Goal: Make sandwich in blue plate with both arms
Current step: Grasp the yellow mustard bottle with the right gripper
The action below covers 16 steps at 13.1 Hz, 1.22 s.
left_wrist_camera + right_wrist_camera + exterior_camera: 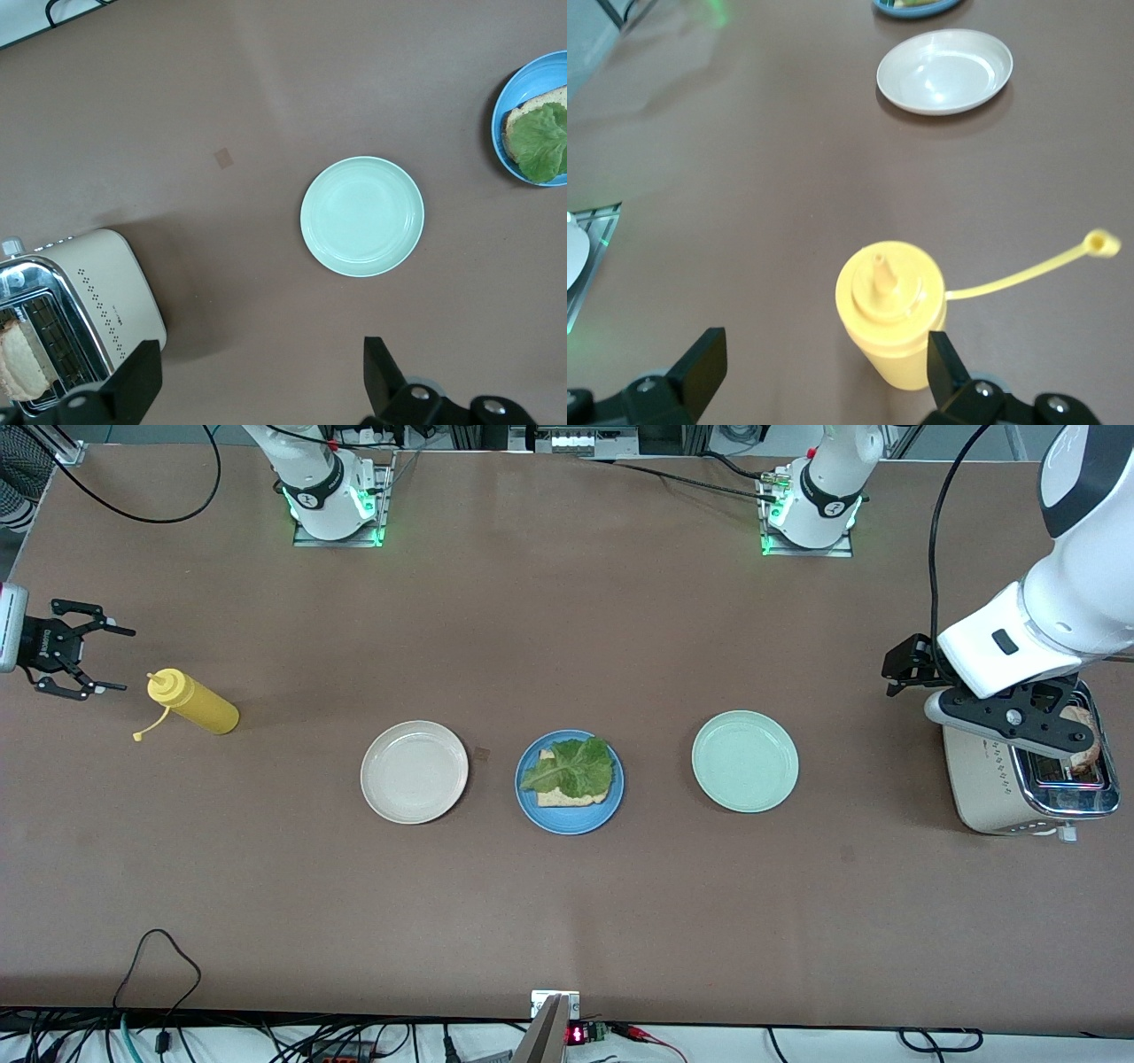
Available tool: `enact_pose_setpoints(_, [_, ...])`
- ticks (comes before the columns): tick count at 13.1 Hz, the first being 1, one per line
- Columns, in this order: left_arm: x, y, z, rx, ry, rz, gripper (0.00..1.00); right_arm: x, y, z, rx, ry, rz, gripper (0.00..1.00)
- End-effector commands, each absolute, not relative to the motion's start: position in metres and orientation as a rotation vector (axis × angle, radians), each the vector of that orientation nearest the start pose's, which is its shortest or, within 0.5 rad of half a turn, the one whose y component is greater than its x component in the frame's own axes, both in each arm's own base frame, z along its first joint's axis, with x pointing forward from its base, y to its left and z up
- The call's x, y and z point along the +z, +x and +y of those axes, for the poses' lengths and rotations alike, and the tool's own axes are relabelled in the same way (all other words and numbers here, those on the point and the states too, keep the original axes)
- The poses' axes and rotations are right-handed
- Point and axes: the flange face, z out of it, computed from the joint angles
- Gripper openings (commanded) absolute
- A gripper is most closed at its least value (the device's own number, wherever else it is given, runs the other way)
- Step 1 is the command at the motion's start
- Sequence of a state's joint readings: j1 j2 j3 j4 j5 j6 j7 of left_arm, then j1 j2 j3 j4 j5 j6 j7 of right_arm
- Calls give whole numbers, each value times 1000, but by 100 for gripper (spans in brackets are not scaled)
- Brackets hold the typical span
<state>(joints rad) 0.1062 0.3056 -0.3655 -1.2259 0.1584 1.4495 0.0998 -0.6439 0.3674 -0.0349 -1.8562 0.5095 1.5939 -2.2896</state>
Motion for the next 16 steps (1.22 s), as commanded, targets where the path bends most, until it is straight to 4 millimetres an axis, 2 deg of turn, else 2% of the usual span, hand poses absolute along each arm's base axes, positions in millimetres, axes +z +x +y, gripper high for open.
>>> enact_pose_setpoints(1, [608,617,-104,97,-3035,500,100,272,457,-337,-662,-1768,-1545,100])
enact_pose_setpoints(5, [609,617,-104,95,-3035,499,100,249,468,-350,-690,-1710,-1581,100])
enact_pose_setpoints(8, [609,617,-104,95,-3035,499,100,209,467,-344,-746,-1658,-1530,100])
enact_pose_setpoints(11, [609,617,-105,94,-3035,502,100,176,462,-349,-782,-1645,-1475,100])
enact_pose_setpoints(16, [609,617,-105,94,-3035,502,100,137,469,-345,-847,-1632,-1413,100])
